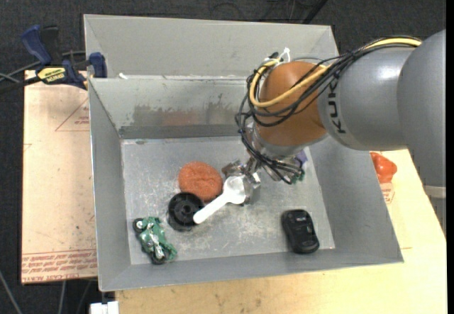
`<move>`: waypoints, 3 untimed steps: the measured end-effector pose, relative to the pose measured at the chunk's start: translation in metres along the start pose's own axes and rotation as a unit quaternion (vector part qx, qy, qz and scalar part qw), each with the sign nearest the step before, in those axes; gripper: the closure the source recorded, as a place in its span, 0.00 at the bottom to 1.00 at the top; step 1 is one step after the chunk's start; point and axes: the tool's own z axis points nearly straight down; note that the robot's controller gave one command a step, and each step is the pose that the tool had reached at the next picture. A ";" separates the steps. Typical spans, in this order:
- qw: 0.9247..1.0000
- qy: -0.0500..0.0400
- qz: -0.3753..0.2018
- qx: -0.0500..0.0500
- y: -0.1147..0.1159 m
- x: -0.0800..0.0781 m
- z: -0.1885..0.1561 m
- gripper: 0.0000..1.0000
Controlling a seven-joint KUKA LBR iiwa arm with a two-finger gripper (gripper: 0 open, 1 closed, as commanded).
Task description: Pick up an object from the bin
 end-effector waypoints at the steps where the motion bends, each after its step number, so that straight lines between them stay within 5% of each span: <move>1: 1.000 0.002 0.000 -0.001 0.001 0.001 -0.006 1.00; 3: 1.000 0.001 0.000 -0.001 0.001 0.001 -0.050 1.00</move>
Offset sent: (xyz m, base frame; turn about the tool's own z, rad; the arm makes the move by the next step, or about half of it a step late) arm 0.0000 0.0000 0.0973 0.0000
